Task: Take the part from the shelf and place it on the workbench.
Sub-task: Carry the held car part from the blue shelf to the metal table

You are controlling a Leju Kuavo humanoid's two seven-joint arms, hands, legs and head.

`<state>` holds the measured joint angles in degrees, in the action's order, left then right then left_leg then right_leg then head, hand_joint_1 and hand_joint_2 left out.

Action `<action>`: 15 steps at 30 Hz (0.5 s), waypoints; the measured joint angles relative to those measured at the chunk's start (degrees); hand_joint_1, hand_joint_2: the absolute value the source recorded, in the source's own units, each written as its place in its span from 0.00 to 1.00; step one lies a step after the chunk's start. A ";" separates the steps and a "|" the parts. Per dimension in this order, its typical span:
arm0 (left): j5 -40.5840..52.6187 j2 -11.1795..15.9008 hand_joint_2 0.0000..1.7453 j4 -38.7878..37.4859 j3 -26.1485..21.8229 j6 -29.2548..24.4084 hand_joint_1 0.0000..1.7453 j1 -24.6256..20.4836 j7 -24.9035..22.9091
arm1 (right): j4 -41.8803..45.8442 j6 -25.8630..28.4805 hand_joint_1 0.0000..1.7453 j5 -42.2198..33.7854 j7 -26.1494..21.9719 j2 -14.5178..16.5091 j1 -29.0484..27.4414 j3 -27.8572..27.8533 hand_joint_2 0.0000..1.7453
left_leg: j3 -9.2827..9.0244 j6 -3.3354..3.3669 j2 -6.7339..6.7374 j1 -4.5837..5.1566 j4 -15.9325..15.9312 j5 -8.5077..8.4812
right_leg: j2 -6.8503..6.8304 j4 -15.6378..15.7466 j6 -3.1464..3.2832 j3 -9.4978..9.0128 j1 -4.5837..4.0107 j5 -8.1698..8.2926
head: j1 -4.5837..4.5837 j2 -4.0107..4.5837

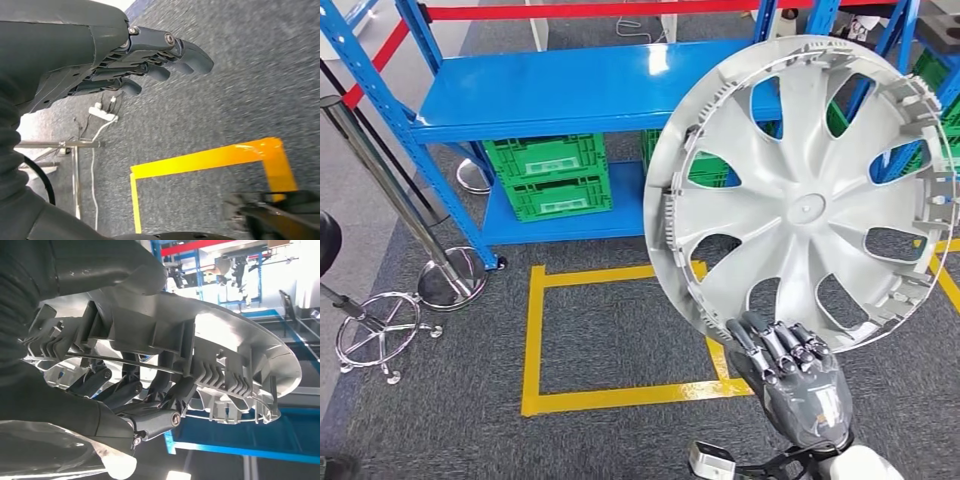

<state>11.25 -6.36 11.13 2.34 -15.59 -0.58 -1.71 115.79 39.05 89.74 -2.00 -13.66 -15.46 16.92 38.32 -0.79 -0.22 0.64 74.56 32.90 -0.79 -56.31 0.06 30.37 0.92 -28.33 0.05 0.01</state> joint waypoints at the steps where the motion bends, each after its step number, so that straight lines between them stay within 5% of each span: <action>1: -0.08 -0.01 1.00 0.00 -0.10 0.07 0.00 -0.02 0.03 | -0.02 0.00 1.00 0.00 0.52 0.00 0.25 0.02 1.00 | -1.41 0.05 0.00 -0.02 -0.41 -1.89 | -0.02 -0.67 -0.10 1.39 0.00 0.59 | 0.03 -0.01; 3: -0.25 -0.08 1.00 0.00 -0.34 0.18 0.00 -0.07 0.11 | -0.02 0.01 1.00 -0.01 1.35 -0.01 0.49 0.05 1.00 | -6.74 0.38 -0.03 0.01 -6.75 -3.59 | 0.02 -1.84 -0.43 3.85 -0.06 1.61 | 0.08 -0.01; 5: -0.35 -0.26 1.00 0.00 -0.51 0.26 0.00 -0.16 0.26 | -0.02 0.01 1.00 -0.04 1.76 -0.02 0.60 0.08 1.00 | -12.07 1.06 -0.10 0.17 -15.13 -1.60 | 0.01 -2.30 -0.99 5.06 -0.15 2.72 | 0.02 -0.01; 6: -0.38 -0.37 1.00 0.00 -0.57 0.29 0.00 -0.20 0.31 | -0.02 0.01 1.00 -0.06 1.80 -0.02 0.72 0.08 1.00 | -13.20 1.40 -0.13 0.32 -17.51 -0.72 | 0.00 -2.20 -1.35 5.33 -0.14 3.39 | 0.02 -0.01; 9: -0.45 -0.55 1.00 -0.02 -0.79 0.34 0.00 -0.18 -0.01 | -0.02 0.02 1.00 -0.02 1.48 -0.02 1.09 0.17 1.00 | -12.07 2.60 0.18 0.32 -18.63 -2.13 | 0.28 -2.44 -2.44 6.18 0.06 3.64 | 0.08 -0.01; 11: -0.49 -0.56 1.00 -0.04 -0.96 0.39 0.00 -0.28 -0.45 | -0.03 0.03 1.00 0.00 1.14 -0.03 1.20 0.33 1.00 | -10.48 3.44 0.47 0.14 -18.84 -3.71 | 0.56 -6.09 -2.76 7.42 0.00 -1.35 | -0.16 0.00; 13: -0.47 -0.52 1.00 -0.04 -1.05 0.50 0.00 -0.55 -0.78 | -0.04 0.04 1.00 -0.01 0.91 -0.04 1.36 0.49 1.00 | -8.46 3.83 0.48 0.24 -18.74 -5.17 | 0.61 -12.90 -2.90 8.65 -0.09 -6.60 | -0.54 -0.01; 14: -0.44 -0.51 1.00 -0.04 -1.08 0.56 0.00 -0.70 -0.92 | -0.04 0.03 1.00 -0.01 0.90 -0.04 1.39 0.55 1.00 | -7.40 3.86 0.49 0.29 -18.70 -5.92 | 0.62 -16.15 -2.97 8.92 -0.08 -6.94 | -0.64 -0.01; 15: -0.37 -0.50 1.00 -0.04 -1.10 0.59 0.00 -0.81 -1.04 | -0.05 0.03 1.00 -0.01 0.95 -0.04 1.41 0.57 1.00 | -6.33 3.80 0.51 0.32 -18.64 -6.64 | 0.61 -18.30 -3.02 8.76 -0.08 -5.49 | -0.68 -0.01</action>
<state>10.88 -6.86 11.08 1.24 -15.00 -1.39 -2.75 115.74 39.09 89.74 -1.05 -13.70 -14.05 17.50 31.99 3.01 0.29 0.96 55.92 26.26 -0.17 -74.61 -2.96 39.13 0.84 -33.81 -0.63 0.00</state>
